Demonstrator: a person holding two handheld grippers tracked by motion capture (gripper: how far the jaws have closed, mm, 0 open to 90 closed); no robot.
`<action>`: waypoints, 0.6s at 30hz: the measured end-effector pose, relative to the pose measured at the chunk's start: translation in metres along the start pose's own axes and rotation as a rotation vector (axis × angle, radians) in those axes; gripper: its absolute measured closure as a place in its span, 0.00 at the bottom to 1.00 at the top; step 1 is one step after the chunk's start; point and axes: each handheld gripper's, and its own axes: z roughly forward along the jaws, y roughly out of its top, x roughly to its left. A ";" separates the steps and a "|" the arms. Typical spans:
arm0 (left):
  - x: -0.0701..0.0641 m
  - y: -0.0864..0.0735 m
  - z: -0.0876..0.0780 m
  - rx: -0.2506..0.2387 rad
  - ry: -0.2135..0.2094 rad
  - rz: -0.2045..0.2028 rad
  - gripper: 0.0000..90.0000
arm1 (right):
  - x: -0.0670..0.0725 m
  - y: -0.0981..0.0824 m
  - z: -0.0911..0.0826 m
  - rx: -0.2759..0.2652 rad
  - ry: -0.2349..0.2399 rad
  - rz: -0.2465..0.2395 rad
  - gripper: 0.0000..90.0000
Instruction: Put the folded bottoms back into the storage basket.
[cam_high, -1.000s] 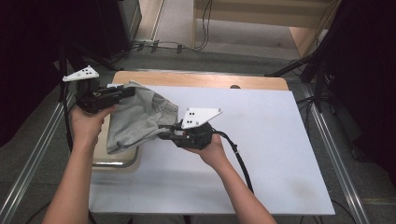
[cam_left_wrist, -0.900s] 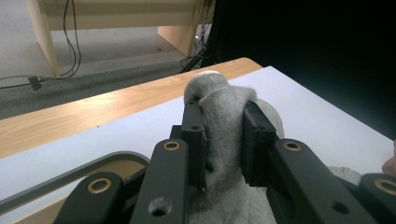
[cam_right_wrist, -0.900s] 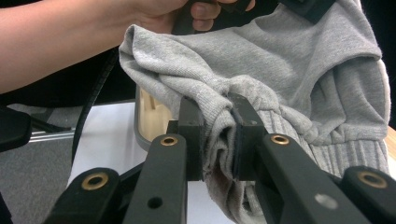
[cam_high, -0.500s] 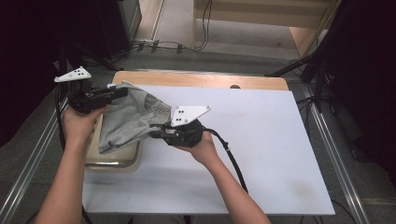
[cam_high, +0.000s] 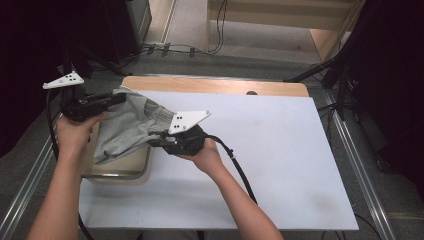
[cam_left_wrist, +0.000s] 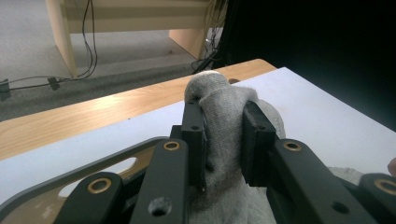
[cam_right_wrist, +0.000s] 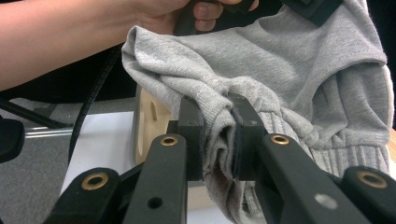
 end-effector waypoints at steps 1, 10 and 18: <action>0.001 0.000 -0.001 -0.003 0.000 -0.003 0.83 | 0.000 0.002 0.003 0.001 0.002 -0.002 0.84; 0.015 -0.001 -0.013 -0.013 0.017 -0.005 0.83 | 0.004 0.012 0.021 0.016 0.010 -0.029 0.84; 0.028 -0.005 -0.022 -0.018 0.030 -0.004 0.83 | 0.008 0.019 0.040 0.042 0.003 -0.056 0.84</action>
